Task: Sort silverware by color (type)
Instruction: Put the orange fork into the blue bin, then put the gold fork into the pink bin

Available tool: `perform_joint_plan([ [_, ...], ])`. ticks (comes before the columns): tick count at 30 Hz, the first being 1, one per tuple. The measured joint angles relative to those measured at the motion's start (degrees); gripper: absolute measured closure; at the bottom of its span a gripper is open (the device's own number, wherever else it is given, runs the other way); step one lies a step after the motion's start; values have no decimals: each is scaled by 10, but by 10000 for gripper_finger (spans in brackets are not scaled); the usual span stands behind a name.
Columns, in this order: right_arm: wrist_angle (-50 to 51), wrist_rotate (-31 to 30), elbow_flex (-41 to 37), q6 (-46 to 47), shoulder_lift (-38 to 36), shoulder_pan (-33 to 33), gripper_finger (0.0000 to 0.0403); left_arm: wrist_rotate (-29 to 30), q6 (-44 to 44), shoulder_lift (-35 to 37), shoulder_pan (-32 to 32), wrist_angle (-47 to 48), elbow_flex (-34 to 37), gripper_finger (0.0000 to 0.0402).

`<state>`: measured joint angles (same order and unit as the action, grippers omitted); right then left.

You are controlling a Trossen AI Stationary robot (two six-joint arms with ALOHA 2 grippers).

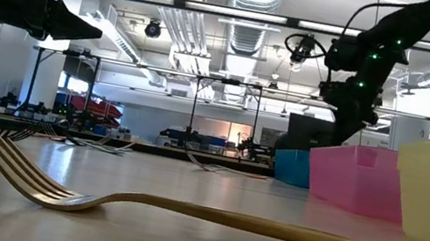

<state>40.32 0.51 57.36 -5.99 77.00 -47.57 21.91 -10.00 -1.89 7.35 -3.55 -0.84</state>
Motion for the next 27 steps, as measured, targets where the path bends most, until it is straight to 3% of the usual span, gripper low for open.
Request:
perform_joint_plan([
  [4,19,8,12,34,-1,13,315,0,0,0,0,0,0,337],
  [9,30,139,27,95,-2,56,304,0,0,0,0,0,0,337],
  [11,14,163,25,121,-2,96,304,0,0,0,0,0,0,337],
  [18,-50,153,0,200,4,299,306,0,0,0,0,0,0,337],
  [27,-132,11,1,319,7,514,305,0,0,0,0,0,0,337],
])
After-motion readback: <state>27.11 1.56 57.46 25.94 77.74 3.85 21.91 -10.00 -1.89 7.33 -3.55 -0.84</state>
